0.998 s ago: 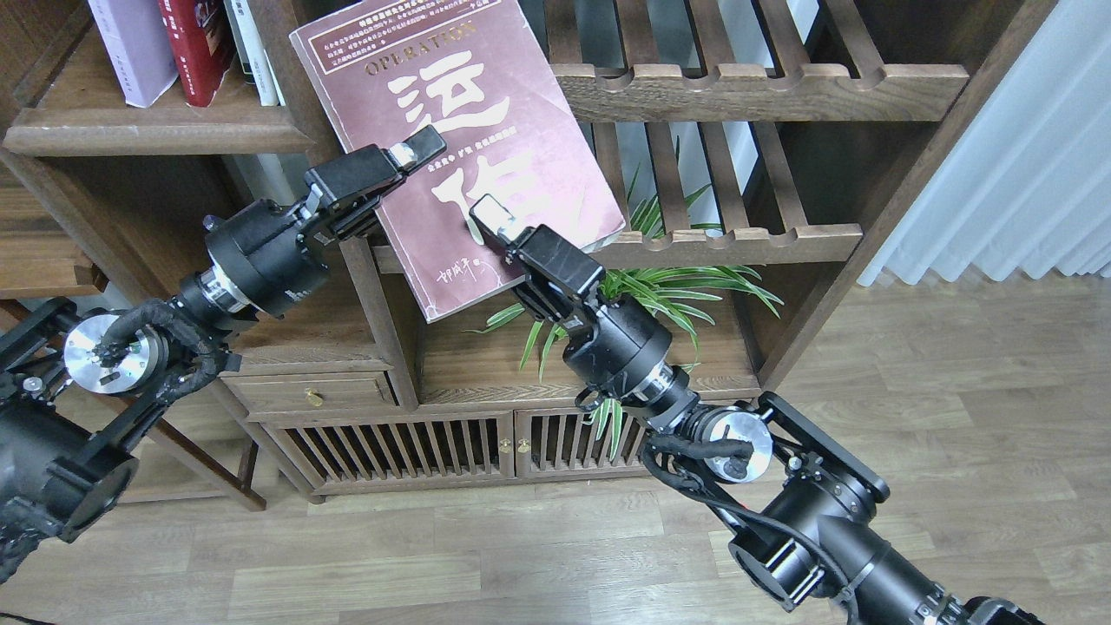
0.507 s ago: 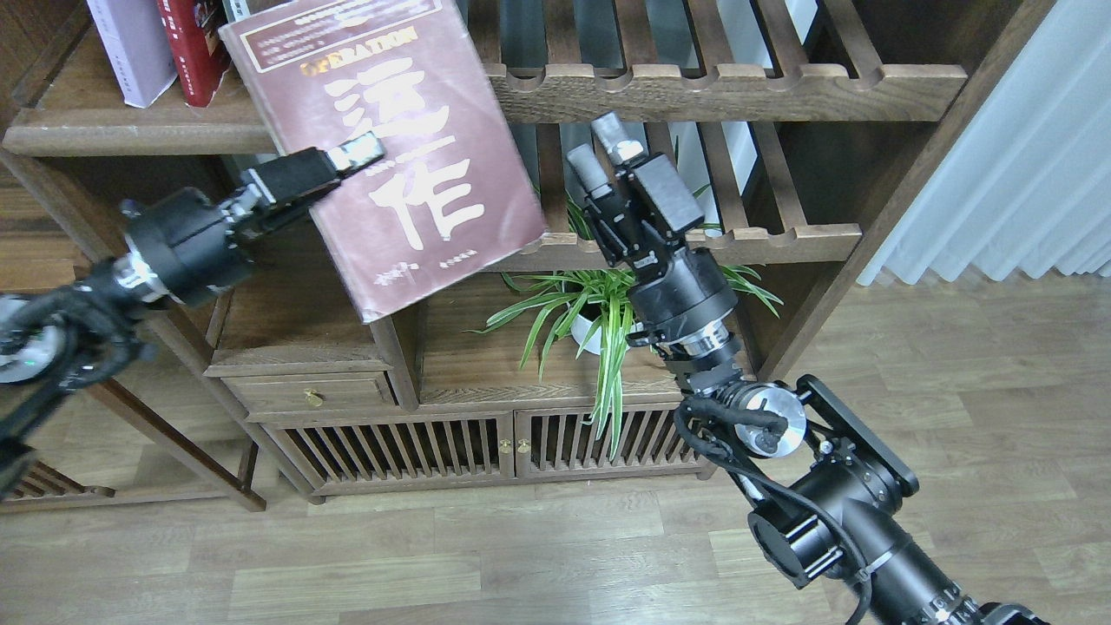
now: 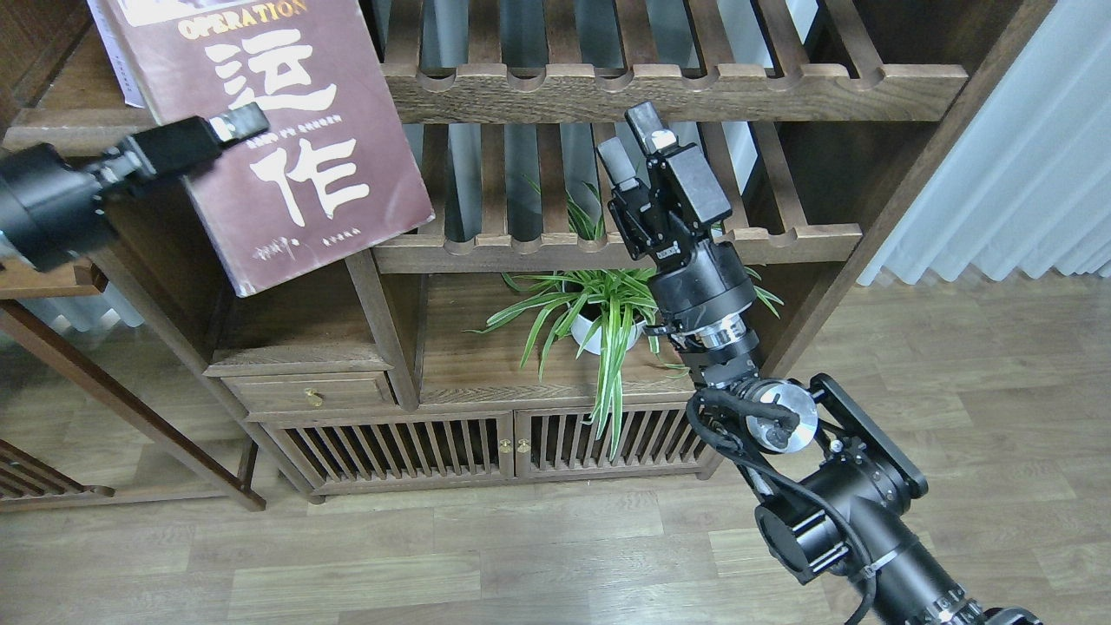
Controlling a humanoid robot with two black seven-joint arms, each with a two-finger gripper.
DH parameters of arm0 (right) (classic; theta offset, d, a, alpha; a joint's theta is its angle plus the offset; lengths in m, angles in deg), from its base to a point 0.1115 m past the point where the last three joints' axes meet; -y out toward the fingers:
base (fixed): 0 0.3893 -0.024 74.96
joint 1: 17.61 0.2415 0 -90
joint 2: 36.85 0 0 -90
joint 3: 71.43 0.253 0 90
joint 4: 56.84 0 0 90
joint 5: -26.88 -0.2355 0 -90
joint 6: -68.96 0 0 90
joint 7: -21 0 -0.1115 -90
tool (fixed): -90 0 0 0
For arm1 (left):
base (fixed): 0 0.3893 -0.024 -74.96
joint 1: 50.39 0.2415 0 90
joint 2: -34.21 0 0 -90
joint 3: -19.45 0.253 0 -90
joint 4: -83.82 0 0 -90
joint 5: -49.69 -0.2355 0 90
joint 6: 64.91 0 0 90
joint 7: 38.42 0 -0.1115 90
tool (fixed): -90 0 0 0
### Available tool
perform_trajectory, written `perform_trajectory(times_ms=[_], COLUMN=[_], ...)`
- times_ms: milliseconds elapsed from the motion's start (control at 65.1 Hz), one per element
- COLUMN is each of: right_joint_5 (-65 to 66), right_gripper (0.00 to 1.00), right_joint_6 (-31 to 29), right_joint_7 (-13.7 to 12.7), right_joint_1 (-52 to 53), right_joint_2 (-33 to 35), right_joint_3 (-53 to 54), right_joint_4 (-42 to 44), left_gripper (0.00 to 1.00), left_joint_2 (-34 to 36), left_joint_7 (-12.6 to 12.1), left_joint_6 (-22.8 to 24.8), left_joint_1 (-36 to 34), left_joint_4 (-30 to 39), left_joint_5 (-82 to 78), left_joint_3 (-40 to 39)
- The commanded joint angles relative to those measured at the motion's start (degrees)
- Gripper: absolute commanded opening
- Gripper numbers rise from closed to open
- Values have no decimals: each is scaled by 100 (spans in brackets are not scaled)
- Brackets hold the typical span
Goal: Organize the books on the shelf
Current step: 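Lift the maroon book with the left gripper toward the top shelf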
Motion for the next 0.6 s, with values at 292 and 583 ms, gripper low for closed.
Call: perform_trajectory(times_ms=[292, 583], right_joint_5=[10, 10], right_gripper=[77, 77], right_joint_6=[1, 1], right_joint_7=[0, 0], right_joint_1=[-8, -87], right_joint_2=[0, 0], right_joint_3=[-51, -157], right_joint_4=[8, 8], left_gripper=[6, 6], left_joint_2=[1082, 1337], left_joint_7=[-7, 2], left_joint_6=[0, 0], left_joint_1=[-89, -484], left_joint_4=[-88, -272], left_joint_5=[19, 19], left_joint_3=[-360, -527])
